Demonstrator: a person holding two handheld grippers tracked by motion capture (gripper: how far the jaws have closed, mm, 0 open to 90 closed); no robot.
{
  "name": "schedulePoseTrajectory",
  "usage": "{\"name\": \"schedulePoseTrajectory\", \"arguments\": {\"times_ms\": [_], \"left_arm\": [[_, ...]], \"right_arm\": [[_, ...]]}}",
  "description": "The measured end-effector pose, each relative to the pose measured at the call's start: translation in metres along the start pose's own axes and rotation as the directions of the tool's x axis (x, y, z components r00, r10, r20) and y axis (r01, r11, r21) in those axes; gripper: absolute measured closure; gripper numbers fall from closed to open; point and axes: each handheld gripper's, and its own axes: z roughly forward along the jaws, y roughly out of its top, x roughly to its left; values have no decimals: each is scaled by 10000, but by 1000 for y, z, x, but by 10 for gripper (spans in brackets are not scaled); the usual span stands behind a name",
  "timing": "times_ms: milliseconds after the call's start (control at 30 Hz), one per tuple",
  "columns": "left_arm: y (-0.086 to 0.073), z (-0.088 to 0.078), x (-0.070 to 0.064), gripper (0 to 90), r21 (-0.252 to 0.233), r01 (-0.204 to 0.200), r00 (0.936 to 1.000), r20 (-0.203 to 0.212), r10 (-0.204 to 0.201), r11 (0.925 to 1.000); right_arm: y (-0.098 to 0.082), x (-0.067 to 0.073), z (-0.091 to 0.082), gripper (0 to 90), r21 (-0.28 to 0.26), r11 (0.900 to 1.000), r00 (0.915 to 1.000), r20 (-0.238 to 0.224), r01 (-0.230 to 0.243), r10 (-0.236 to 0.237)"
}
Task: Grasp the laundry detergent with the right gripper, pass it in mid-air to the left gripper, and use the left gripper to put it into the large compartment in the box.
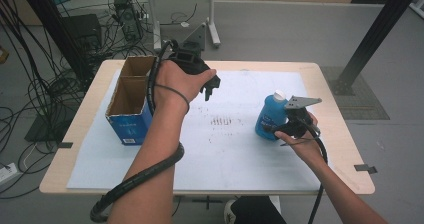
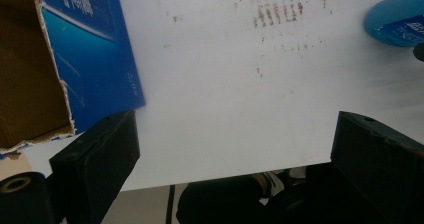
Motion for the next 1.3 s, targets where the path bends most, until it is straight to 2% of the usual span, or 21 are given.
{"name": "schedulePoseTrajectory", "arguments": {"times_ms": [1300], "left_arm": [[0,1,-1,59,-24,-10,10000,-4,10,10000]], "right_arm": [[-1,-2,-1,20,-27,10000,10000,33,-59,59]]}}
